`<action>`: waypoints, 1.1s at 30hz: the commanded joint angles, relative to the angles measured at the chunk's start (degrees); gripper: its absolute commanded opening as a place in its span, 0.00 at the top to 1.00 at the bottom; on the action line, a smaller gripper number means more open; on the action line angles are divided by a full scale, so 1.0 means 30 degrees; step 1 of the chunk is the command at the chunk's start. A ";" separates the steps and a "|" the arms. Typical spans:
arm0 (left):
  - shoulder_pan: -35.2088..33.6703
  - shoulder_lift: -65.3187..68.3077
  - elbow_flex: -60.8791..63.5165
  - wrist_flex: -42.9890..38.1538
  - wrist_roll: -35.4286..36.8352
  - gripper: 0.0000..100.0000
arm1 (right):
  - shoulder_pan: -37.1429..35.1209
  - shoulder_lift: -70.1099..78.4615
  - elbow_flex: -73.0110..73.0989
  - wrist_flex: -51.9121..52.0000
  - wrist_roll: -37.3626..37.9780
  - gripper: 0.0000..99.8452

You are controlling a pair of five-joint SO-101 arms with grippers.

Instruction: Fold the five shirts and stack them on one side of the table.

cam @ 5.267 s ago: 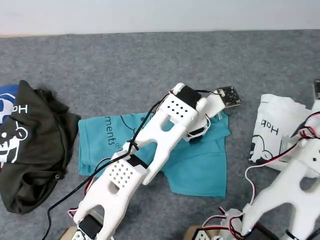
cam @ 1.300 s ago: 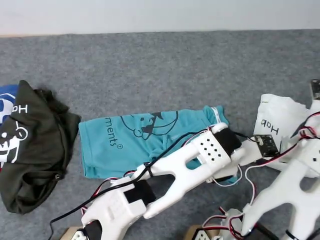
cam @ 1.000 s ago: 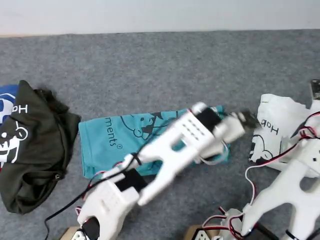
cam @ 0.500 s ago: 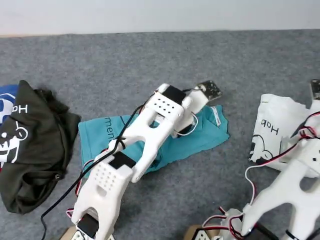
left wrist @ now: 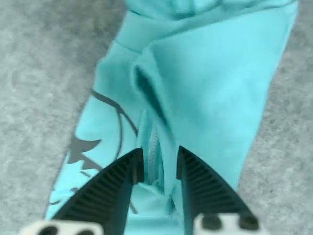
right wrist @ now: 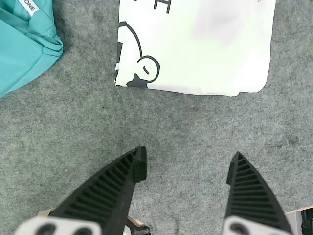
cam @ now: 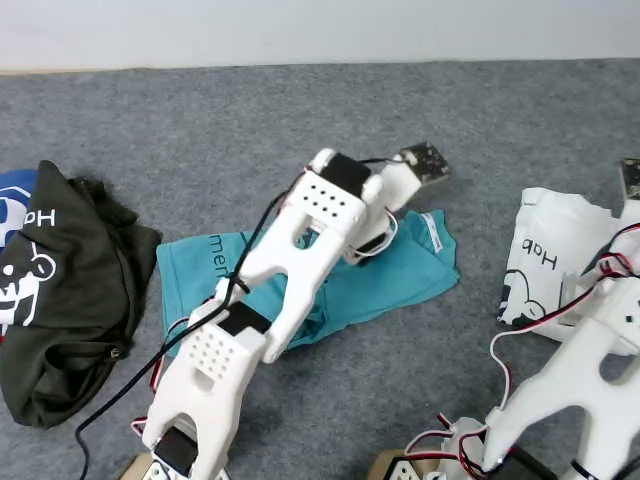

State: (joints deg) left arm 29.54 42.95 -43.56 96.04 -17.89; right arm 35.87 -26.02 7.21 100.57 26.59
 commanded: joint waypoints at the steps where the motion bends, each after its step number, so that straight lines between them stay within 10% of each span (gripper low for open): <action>1: -0.0703 -0.0234 -0.0659 -0.0440 -0.0293 0.88 | 0.0220 -0.0571 -0.0117 0.0630 0.0205 0.73; 16: -0.4571 -0.4923 -0.2681 0.1553 0.1026 0.99 | -0.6872 -0.0190 -0.0147 -0.0103 -0.3663 0.77; 21: -0.6828 -1.0081 0.0777 0.1524 0.2725 1.00 | -1.0154 0.1421 -0.0147 -0.1744 -0.5187 1.00; 33: -1.5326 -1.8696 1.1619 0.0381 0.3048 1.00 | -1.5516 0.6637 -0.0059 -0.5377 -0.7766 0.98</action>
State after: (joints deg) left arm -11.96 -7.69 -14.20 99.21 -9.36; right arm -7.56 -9.14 7.21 88.00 4.09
